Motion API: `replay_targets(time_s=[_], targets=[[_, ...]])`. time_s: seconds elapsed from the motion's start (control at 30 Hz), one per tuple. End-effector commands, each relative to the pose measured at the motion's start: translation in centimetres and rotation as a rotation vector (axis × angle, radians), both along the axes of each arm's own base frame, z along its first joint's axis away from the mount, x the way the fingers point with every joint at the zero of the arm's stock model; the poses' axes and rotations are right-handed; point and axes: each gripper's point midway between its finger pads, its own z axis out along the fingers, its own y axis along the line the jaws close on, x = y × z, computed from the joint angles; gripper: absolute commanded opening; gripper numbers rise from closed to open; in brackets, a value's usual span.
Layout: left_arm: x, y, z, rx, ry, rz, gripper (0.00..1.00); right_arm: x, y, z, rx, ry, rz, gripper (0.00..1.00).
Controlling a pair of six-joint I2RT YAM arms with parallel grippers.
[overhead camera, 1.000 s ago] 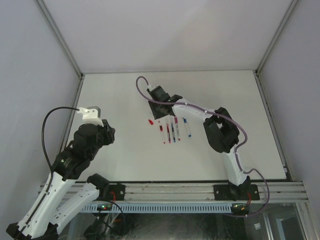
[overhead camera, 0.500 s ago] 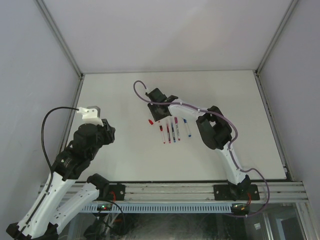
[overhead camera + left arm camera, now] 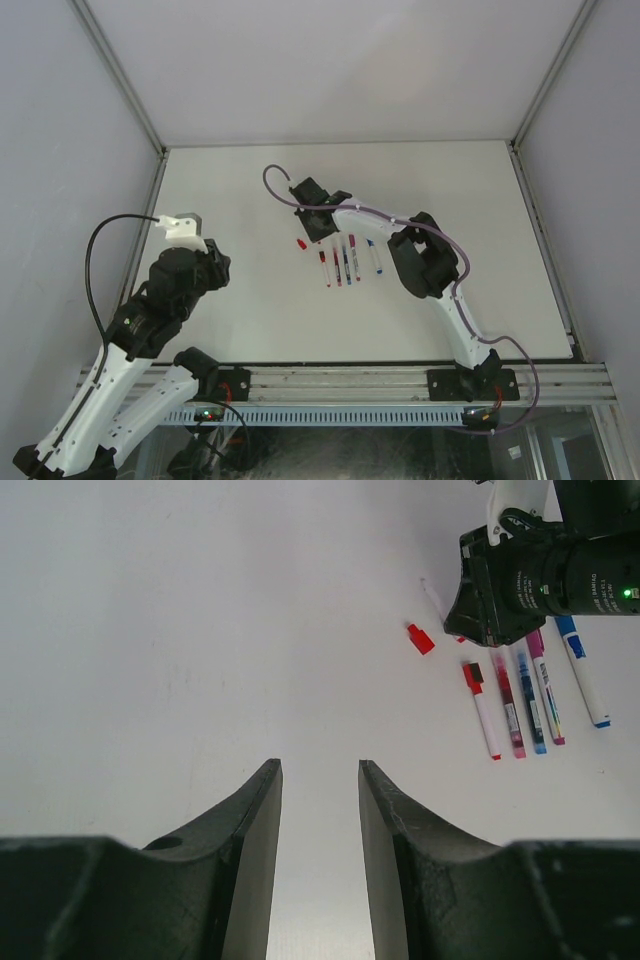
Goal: Insert the pens into the pen caps
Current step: Pick up the pen from the center of the board.
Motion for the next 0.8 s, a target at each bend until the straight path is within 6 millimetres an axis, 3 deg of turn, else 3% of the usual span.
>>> replay_targets(time_s=[0.0, 0.1, 0.27, 0.4, 0.53, 0.77], targets=[[0.5, 0.3, 0.4, 0.003, -0.031, 0.016, 0.41, 0.3, 0.4, 1.8, -0.010, -0.044, 0.005, 0.09], [0.4, 0.3, 0.7, -0.004, -0.037, 0.017, 0.41, 0.5, 0.9, 4.0, 0.038, -0.075, 0.015, 0.06], [0.3, -0.1, 1.6, -0.066, -0.073, 0.017, 0.43, 0.9, 1.8, 9.3, 0.173, -0.147, 0.019, 0.03], [0.2, -1.3, 2.5, -0.134, -0.104, -0.029, 0.54, 0.0, 1.7, 12.5, 0.283, -0.174, 0.007, 0.01], [0.3, -2.9, 2.8, -0.210, -0.112, -0.075, 0.64, -2.6, 1.7, 13.4, 0.403, -0.152, -0.009, 0.01], [1.0, -6.1, 1.7, -0.386, -0.100, -0.141, 0.78, -9.1, 2.3, 14.7, 0.544, -0.103, -0.006, 0.01]])
